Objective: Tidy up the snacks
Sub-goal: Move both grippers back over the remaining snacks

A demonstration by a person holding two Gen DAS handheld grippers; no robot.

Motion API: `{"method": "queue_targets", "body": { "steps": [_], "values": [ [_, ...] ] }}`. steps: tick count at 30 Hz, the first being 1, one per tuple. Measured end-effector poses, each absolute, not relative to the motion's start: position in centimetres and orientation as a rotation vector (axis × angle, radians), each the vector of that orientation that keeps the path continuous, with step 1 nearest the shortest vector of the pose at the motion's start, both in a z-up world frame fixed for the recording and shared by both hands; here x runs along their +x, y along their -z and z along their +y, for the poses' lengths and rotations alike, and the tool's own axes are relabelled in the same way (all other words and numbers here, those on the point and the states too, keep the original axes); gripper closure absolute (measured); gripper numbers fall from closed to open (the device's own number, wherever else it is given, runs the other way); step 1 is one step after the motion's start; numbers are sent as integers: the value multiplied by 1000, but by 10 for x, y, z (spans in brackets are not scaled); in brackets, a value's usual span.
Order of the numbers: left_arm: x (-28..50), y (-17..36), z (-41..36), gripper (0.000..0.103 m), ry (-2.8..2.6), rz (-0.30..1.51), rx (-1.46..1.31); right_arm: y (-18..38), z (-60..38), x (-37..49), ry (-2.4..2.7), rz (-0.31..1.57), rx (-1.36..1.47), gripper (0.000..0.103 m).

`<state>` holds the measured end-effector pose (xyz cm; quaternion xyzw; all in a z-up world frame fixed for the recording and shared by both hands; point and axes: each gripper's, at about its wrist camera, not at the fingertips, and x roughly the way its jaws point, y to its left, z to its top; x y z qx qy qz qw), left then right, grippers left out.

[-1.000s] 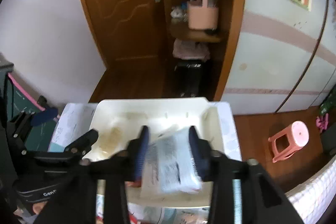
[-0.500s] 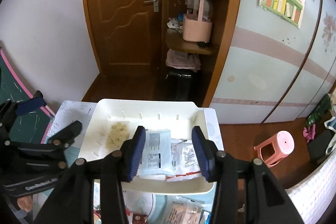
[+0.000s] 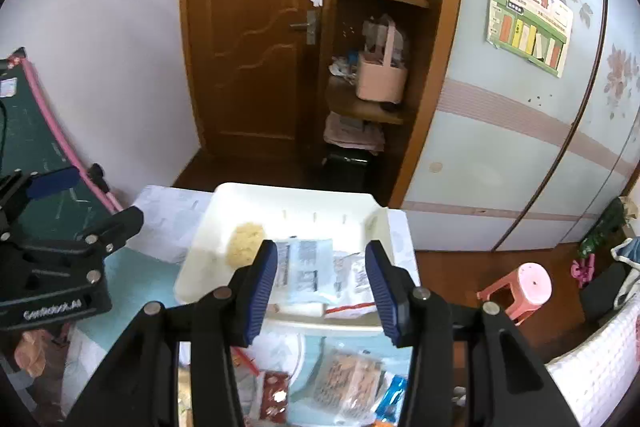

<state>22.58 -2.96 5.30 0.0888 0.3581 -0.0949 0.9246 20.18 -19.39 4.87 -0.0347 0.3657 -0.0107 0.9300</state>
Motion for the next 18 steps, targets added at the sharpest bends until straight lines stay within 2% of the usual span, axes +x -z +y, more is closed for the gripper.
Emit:
{"method": "queue_targets", "body": {
  "steps": [18],
  "values": [
    [126, -55, 12, 9, 223, 716, 162, -43, -172, 105, -20, 724, -22, 57]
  ]
}}
